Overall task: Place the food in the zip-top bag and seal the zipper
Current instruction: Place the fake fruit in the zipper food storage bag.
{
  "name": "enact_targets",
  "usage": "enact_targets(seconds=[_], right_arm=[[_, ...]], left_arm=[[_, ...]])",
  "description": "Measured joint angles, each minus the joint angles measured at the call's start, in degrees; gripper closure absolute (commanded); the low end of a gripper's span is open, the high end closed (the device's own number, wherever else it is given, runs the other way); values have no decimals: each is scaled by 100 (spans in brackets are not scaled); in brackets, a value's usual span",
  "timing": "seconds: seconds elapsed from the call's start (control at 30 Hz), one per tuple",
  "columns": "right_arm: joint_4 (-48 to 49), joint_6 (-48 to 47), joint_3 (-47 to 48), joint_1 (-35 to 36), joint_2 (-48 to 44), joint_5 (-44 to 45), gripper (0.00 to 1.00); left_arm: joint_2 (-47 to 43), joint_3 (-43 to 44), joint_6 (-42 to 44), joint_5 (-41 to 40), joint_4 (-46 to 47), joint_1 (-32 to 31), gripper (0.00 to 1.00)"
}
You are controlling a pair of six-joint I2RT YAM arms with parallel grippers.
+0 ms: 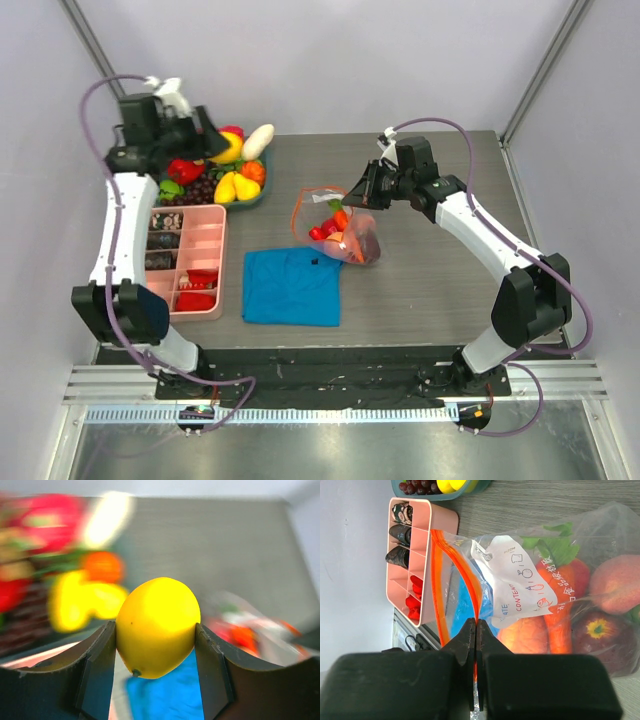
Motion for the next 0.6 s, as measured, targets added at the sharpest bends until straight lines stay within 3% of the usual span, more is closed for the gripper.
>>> enact_targets(seconds=[0.2, 0.47, 0.6], right_arm=[[4, 2, 0, 0, 0, -13, 99], [46, 50, 0, 0, 0, -118, 99], [46, 107, 0, 0, 0, -160, 99]], left_arm=[[-149, -184, -55, 328, -166, -1878, 70], [579, -219, -46, 57, -509, -3150, 71], [1086, -190, -59, -157, -688, -3265, 28]])
